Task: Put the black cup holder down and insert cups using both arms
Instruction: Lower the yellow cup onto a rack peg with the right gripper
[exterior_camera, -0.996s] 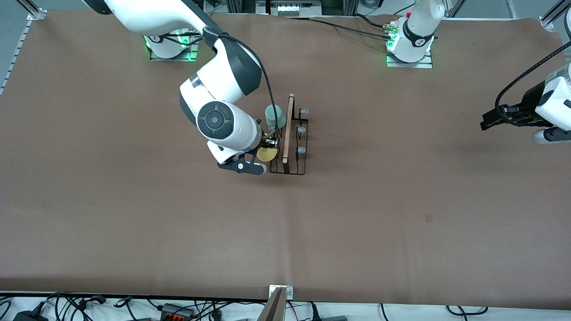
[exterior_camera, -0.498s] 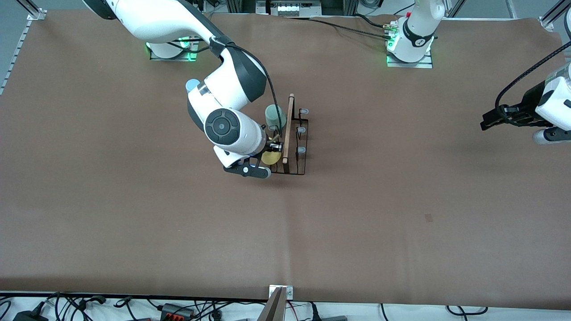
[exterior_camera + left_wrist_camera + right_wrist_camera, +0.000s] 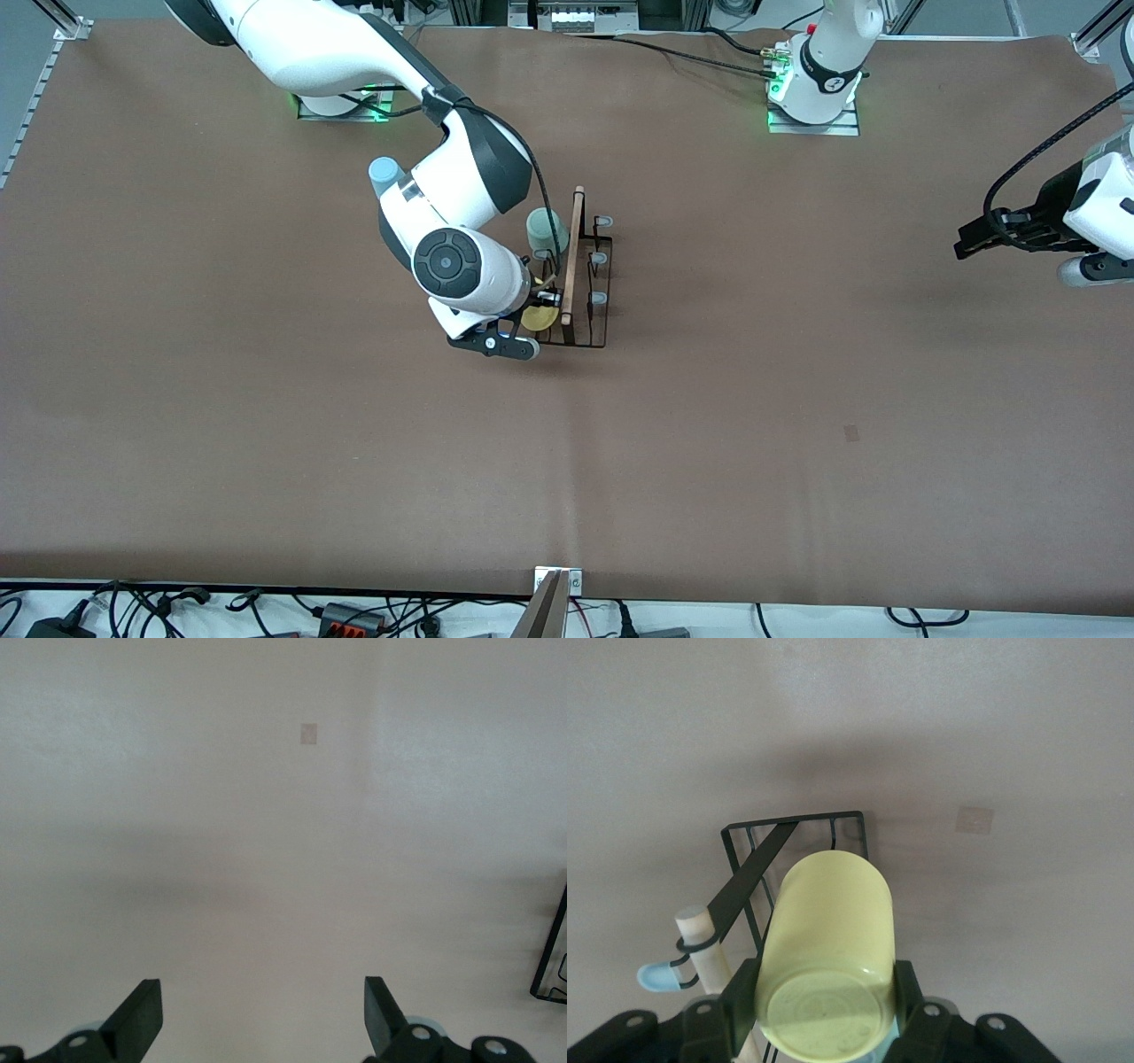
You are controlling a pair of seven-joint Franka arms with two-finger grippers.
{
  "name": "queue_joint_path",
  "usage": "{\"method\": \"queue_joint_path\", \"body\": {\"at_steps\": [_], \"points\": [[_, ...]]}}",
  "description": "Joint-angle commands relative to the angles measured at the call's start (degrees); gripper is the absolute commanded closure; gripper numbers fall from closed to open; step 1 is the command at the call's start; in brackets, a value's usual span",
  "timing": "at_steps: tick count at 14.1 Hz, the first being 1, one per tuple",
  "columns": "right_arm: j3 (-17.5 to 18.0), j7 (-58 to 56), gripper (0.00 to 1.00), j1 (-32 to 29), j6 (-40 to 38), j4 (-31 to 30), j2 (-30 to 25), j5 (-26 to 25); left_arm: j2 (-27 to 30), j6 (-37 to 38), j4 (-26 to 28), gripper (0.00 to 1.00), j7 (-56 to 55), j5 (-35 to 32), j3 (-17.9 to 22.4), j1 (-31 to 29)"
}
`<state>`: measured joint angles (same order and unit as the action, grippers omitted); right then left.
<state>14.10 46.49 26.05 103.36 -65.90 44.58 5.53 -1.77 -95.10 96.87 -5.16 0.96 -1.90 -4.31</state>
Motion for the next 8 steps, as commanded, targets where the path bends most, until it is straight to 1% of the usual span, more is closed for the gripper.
{"method": "queue_joint_path", "body": {"at_steps": [1,4,5,6,8], "points": [[0.22,0.88,0.79,0.05,1.84,-0.19,0.42,-0.61,-0.16,0.09,-0.89,0.0,-0.11,0.53,0.23,0.0],[0.22,0.88,0.78,0.05,2.73,-0.28,1.12,-0.7,-0.16,0.09,-0.89,0.0,-0.11,0.53,0.23,0.0],[0.22,0.88,0.56,0.14,2.73,-0.28,1.21,-0.7,-0.16,0.09,-0.89,0.0,-0.11,0.53,0.14,0.0],[0.22,0.97,0.01,0.14,2.9,-0.28,1.21,-0.79,-0.16,0.09,-0.89,0.0,-0.11,0.53,0.23,0.0],[0.14,0.88,0.0,-0.04,2.73,-0.02,0.69,-1.14,-0.16,0.09,-0.89,0.0,-0.11,0.53,0.23,0.0]]}}
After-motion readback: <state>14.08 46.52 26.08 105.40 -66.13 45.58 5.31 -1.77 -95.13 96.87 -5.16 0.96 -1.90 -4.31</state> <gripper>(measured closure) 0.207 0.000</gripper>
